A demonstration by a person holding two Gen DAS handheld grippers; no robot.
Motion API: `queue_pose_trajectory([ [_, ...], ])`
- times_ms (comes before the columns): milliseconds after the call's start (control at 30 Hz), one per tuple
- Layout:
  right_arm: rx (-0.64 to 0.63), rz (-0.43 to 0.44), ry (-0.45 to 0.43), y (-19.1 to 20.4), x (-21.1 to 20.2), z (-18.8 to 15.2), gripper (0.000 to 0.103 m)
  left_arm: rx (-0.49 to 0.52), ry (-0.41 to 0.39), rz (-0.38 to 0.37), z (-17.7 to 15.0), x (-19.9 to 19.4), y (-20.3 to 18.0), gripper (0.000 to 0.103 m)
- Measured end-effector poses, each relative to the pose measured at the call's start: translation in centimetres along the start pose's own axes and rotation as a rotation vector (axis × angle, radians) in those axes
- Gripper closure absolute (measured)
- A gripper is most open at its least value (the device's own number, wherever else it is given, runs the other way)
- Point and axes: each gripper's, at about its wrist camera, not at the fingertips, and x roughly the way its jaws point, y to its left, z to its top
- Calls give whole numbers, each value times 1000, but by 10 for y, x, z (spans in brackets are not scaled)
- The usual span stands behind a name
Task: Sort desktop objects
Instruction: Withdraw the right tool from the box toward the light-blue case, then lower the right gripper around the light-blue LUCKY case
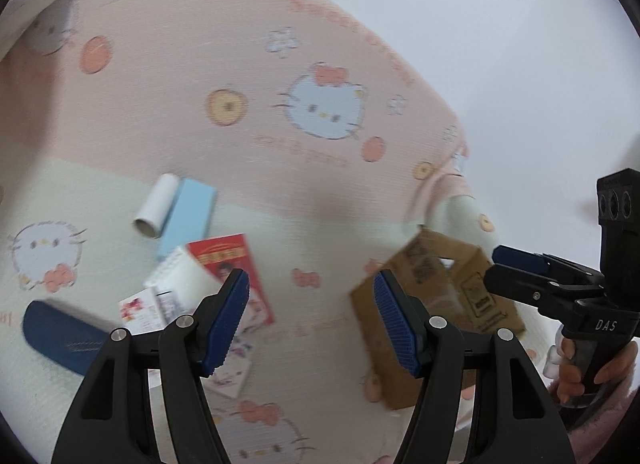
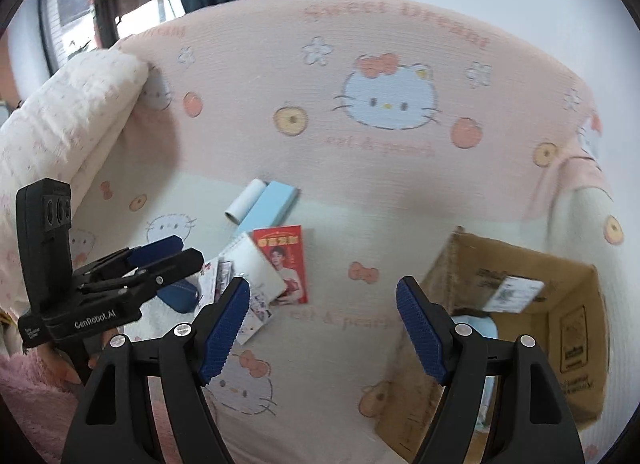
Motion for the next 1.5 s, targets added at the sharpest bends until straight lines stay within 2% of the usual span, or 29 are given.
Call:
queue_pose_trajectory([
  [167, 29, 55, 25, 5, 20, 3, 28, -1, -6, 66, -7, -6, 24, 34],
  [267, 59, 110, 26, 7, 36, 7, 28, 3, 13, 114, -8, -4, 40, 34],
  [433, 69, 142, 20, 15, 70, 15, 28, -31, 44, 152, -5, 7, 66, 34],
  [533, 91, 176, 26, 17, 97, 22, 28, -89, 63, 164, -1, 21, 84, 34],
  [633, 142, 212, 51, 16, 127, 28, 28, -175, 84, 146, 3, 37, 106, 34],
  [833, 385, 348, 143, 9, 203, 32, 30, -311, 108, 144, 11, 74, 143, 36],
  [867, 422, 356, 161, 7, 217, 32, 37, -315, 108, 150, 11, 78, 146, 43],
  [900, 440, 354, 167, 6, 224, 32, 66, -312, 110, 168, 13, 84, 149, 56],
  [933, 456, 343, 172, 4, 232, 32, 87, -307, 120, 186, 14, 88, 150, 62],
  [967, 472, 328, 174, 4, 240, 32, 97, -302, 131, 201, 15, 93, 152, 73],
  [1133, 489, 351, 180, 6, 269, 37, 97, -332, 163, 188, 18, 115, 166, 76],
  [1333, 488, 434, 235, 15, 308, 45, 96, -380, 185, 209, 23, 143, 185, 76],
  [1433, 488, 435, 239, 16, 323, 45, 96, -385, 226, 172, 27, 158, 189, 76],
  [1500, 503, 424, 238, 13, 332, 44, 93, -364, 229, 183, 28, 166, 186, 76],
])
